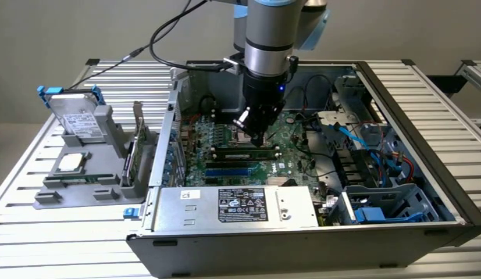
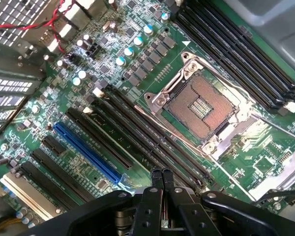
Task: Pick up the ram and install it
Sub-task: 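Press down the ram until it locks into place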
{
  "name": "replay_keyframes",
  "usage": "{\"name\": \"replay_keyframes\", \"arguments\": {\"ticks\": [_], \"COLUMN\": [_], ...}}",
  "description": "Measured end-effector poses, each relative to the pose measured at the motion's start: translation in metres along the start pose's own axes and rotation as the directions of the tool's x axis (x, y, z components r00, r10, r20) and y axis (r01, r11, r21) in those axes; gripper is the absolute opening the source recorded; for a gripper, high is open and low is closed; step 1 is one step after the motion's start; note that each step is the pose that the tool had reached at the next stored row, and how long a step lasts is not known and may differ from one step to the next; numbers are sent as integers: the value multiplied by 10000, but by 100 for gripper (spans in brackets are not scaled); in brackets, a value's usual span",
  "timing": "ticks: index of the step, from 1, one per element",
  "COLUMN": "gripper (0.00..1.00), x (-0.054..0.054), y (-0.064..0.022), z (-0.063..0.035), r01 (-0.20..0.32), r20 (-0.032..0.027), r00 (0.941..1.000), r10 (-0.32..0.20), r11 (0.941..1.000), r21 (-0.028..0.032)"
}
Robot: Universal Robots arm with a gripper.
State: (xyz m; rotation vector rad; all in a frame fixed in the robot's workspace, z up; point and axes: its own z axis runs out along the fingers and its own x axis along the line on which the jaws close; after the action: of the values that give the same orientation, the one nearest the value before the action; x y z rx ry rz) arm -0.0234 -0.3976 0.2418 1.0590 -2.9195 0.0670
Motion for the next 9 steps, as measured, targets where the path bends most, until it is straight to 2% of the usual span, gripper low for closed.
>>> {"name": "replay_keyframes", "arguments": {"ticks": [1,3,9], "gripper": [10,10,10], "x": [0,-1,-3], "y": [0,1,3], "z": [0,1,1], "r01": [-103,-301,-889], "r20": [11,81,354], "r00": [9999,9995,9955], "r10": [103,301,880], "r11": [9999,9995,9957], "r21": [9,57,244]}}
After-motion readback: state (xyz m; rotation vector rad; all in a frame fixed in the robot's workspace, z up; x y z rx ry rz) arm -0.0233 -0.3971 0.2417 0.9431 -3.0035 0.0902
